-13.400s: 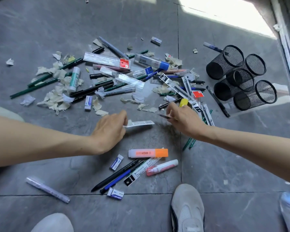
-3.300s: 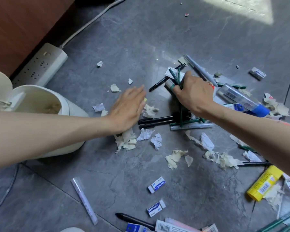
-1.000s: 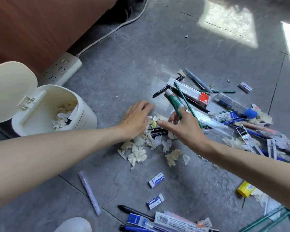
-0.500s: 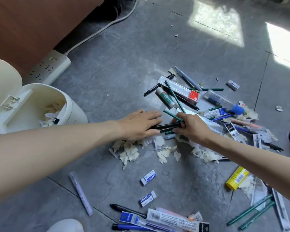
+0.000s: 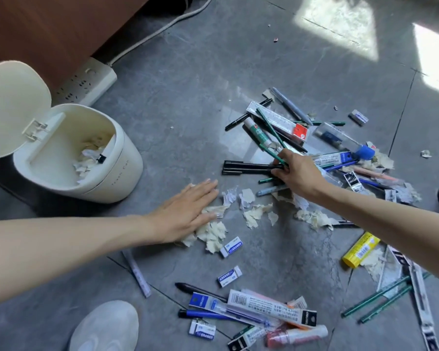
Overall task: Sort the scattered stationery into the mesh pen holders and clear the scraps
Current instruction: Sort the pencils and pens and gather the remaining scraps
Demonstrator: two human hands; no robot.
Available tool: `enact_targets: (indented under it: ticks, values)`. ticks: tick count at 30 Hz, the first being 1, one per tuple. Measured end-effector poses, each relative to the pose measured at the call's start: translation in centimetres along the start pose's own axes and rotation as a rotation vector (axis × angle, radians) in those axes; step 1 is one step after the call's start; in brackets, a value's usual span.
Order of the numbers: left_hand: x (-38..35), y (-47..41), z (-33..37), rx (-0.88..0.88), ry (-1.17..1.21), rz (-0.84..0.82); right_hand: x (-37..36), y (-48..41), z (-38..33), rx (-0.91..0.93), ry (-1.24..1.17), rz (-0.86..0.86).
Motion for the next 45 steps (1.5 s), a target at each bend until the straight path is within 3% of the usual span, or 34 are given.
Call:
enact_targets:
  ticks: [4,8,13,17,24,30,35,40,45]
  values:
    - [0.0,0.6,2.0,-0.065,0.053,0.014,0.4,1.0,-1.3,0.041,0.034,0.035]
    - [1.5,0.4,-0.8,0.086,0.041,0.143,0.5,1.9,-3.2,0.173,0.096,0.034]
    - [-0.3,0.8,0.2,0.009,0.038,-0.005,-1.0,2.7,-4.5,0.318,0.122,-0.126]
    - [0.4,-0.3,2.1,-0.016,0.055,0.04,-1.0,3.2,-4.7,0.455,0.309,-0.201]
    - [-1.3,-1.3,6.9,-0.215,-0.078,-0.137,1.2,1.3,-2.4,0.298,0.257,-0.063]
    - [0.4,-3.9,8.6,-0.169,-0.053,-0.008,4.7,1.7,0.1,0.108,0.071,0.166]
    - [0.9,-6.1,10.0,-0.194,-0.087,-0.026,4.8,6.8,3.8,-0.075,0.089,0.157]
    - [1.5,-8.0,9.3,-0.165,-0.108,0.087,0.4,11.7,3.0,0.057,0.145,-0.078]
    - [0.8,-8.5,10.3,-0.203,-0.105,0.108,-1.1,14.6,-0.2,0.164,0.093,-0.045]
Point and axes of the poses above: each hand's wrist, its own y-axis away from the middle knuckle, its own x-axis out of the back of the hand, z = x × y, the point moved 9 cm from there along -y, towards the middle knuckle, and after that the axes turned 10 degrees about x, right-handed, at the moved point
